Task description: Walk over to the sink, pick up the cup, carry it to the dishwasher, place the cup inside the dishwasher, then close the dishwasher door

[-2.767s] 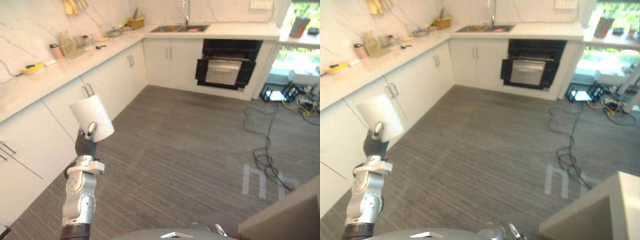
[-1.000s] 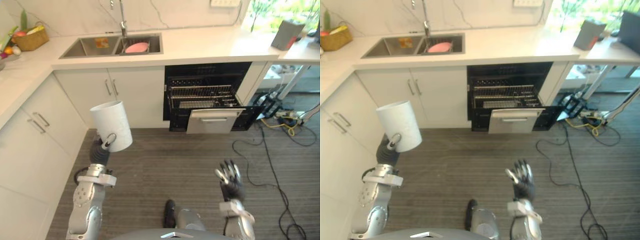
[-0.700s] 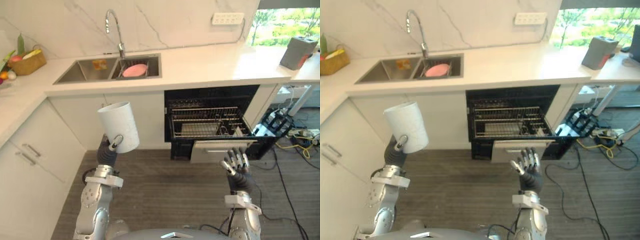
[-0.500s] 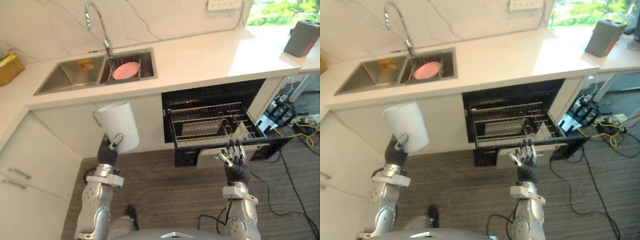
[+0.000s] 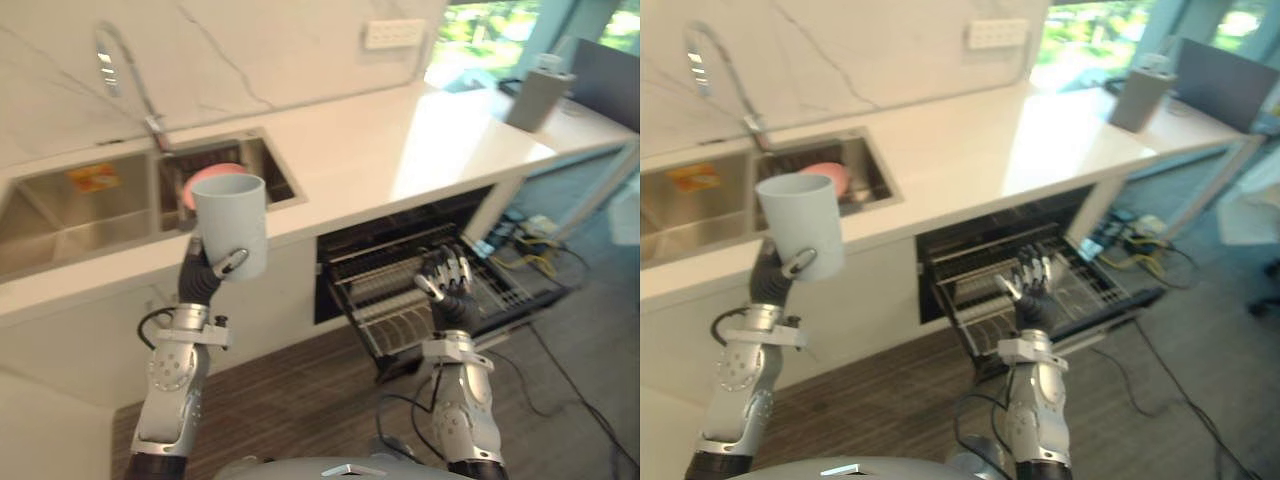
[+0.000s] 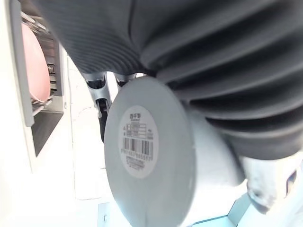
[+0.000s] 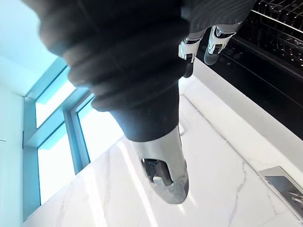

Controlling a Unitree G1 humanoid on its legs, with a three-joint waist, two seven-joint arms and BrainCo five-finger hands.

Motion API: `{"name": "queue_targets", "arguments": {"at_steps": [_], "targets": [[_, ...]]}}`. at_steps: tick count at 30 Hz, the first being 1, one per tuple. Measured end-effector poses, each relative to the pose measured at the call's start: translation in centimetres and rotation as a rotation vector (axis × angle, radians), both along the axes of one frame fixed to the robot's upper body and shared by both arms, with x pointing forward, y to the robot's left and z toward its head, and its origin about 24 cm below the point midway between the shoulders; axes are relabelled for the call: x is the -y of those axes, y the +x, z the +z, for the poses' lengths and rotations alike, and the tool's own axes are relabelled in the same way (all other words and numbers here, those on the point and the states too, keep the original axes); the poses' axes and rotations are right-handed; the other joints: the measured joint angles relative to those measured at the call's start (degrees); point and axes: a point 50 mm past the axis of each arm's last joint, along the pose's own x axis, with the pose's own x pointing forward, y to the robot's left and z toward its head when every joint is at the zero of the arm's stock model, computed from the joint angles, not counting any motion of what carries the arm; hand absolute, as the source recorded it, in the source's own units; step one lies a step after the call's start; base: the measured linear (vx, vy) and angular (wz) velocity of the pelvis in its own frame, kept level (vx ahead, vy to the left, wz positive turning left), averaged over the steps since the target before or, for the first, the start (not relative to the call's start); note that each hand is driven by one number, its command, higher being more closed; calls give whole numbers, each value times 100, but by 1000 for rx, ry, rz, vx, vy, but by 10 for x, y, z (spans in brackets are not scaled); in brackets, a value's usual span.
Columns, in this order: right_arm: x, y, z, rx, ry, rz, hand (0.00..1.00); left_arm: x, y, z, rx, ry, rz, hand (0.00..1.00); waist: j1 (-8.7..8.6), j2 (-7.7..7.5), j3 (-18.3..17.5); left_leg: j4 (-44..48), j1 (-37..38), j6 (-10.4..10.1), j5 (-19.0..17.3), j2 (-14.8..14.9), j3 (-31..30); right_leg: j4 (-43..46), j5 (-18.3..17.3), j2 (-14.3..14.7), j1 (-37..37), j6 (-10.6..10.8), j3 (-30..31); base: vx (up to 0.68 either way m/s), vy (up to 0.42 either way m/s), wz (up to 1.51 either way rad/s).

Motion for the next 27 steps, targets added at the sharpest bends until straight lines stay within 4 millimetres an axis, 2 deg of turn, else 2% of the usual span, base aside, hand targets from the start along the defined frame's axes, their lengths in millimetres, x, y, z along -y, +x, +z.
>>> {"name": "queue_targets", "arguments": {"at_steps": [1, 2, 3, 5, 6, 8, 10, 11, 12, 13, 14, 15, 16, 17, 18, 20, 21, 22, 23, 24, 26, 27], "targets": [[-1, 0, 0, 2, -3, 13, 0, -3, 0, 0, 0, -1, 24, 100, 17, -12, -11, 56, 0, -39, -52, 18, 104, -283, 0, 103, 61, -83, -152, 196, -82, -128], [-1, 1, 3, 12, -10, 26, 0, -5, -1, 1, 7, -15, 57, 100, 52, 13, 2, 149, -24, -79, -128, 111, 135, -791, 52, 323, 206, -156, -63, 130, -88, -119], [0, 2, 7, 30, -24, 38, 0, -6, -1, 1, 15, -21, 77, 100, 46, 125, 53, 171, -17, -132, -212, 204, 82, -1099, 178, 489, 268, -166, 30, 121, -84, -112], [3, 1, 9, 33, -43, 53, 0, -1, 1, 3, 24, -10, 88, 100, -118, 203, 79, 167, -3, -137, -253, 288, 59, -1536, 410, 709, 388, -173, 172, 84, -42, -61], [5, 0, 9, 31, -47, 55, 0, 3, 1, 3, 29, -9, 81, 100, -119, 216, 82, 165, 43, -177, -307, 334, -40, -1710, 478, 805, 468, -172, 243, 65, -29, -38], [4, -2, 10, 28, -49, 70, 0, 6, 1, 3, 30, -1, 84, 100, -108, 243, 93, 283, 73, -237, -452, 418, -25, -1806, 486, 900, 544, -162, 305, 38, -21, -24], [-1, -4, 12, 39, -53, 100, 0, 6, 0, 1, 18, -8, 96, 100, -58, 330, 144, 781, 13, -330, -700, 592, 17, -1819, 331, 973, 642, -160, 390, 14, -1, -10], [-4, -4, 10, 34, -46, 114, 0, 5, 0, -3, 2, -11, 108, 100, -9, 346, 179, 1769, -347, -463, -803, 793, -77, -1831, 296, 961, 724, -148, 407, -20, -3, -10], [-5, -3, 11, 40, -60, 134, 0, 5, 0, -8, -19, -23, 126, 100, 50, 423, 238, 2996, -794, -488, -676, 1041, -252, -1921, 301, 977, 882, -170, 495, -17, -2, -15], [-6, -2, 12, 44, -77, 144, 0, 4, -2, -10, -30, -30, 137, 100, 93, 448, 292, 3478, -1020, -511, -652, 1152, -354, -1966, 306, 1000, 968, -178, 573, 18, 11, -45], [-6, -2, 13, 47, -100, 158, 0, 2, -7, -17, -55, -37, 153, 100, 191, 589, 268, 3731, -1158, -465, -686, 1292, -491, -2007, 306, 1000, 1045, -174, 692, 66, 65, -54], [-6, -1, 13, 50, -108, 166, 0, 1, -10, -19, -65, -36, 159, 100, 211, 638, 230, 3593, -1138, -410, -717, 1332, -541, -2021, 318, 974, 1057, -186, 738, 118, 108, -70], [-6, -1, 14, 58, -115, 180, 0, 0, -14, -22, -67, -38, 166, 100, 207, 669, 199, 3064, -1104, -354, -731, 1347, -676, -2075, 365, 890, 1071, -133, 854, 161, 141, -56], [-4, -2, 15, 65, -118, 186, 0, 1, -14, -22, -59, -40, 162, 100, 158, 632, 187, 2325, -1063, -299, -653, 1331, -781, -2157, 430, 747, 1060, -44, 926, 159, 144, -45], [-2, -2, 15, 67, -117, 180, 0, 2, -13, -21, -57, -41, 157, 100, 133, 599, 170, 1963, -1052, -322, -578, 1307, -840, -2181, 459, 665, 1056, 8, 957, 183, 184, -24], [6, -2, 17, 72, -135, 164, 0, 10, -8, -20, -53, -50, 126, 100, 38, 511, 124, 707, -901, -514, 63, 1179, -1041, -2217, 606, 302, 1061, 364, 1003, 237, 285, -6], [10, -2, 18, 69, -155, 162, 0, 15, -6, -19, -48, -62, 112, 100, 20, 588, 81, 318, -819, -592, 609, 1174, -1060, -2262, 630, 205, 1072, 554, 1003, 180, 248, 1], [13, -3, 18, 65, -164, 159, 0, 17, -5, -19, -48, -70, 105, 100, 18, 657, 39, 206, -812, -575, 927, 1175, -1066, -2284, 638, 180, 1074, 649, 998, 238, 372, 12], [15, -2, 15, 46, -151, 150, 0, 21, -3, -20, -53, -64, 82, 100, -1, 636, -39, 40, -700, -914, 840, 947, -1084, -2353, 681, -42, 1158, 821, 996, 191, 363, 22], [8, -2, 11, 40, -91, 153, 0, 22, -3, -20, -57, -49, 65, 100, -11, 354, -131, -156, -687, -767, 843, 565, -1056, -2475, 813, -378, 1119, 814, 874, 208, 420, 22], [-2, 1, 11, 48, -41, 160, 0, 19, -2, -19, -64, -27, 65, 100, 58, 143, -147, -286, -642, -659, 836, 324, -986, -2507, 928, -586, 1113, 786, 822, 107, 254, 2], [-7, 2, 12, 53, -22, 162, 0, 17, -2, -21, -88, -25, 71, 100, 93, 94, -149, -329, -593, -579, 787, 217, -973, -2474, 1107, -669, 1109, 792, 698, 89, 197, -4]]}}
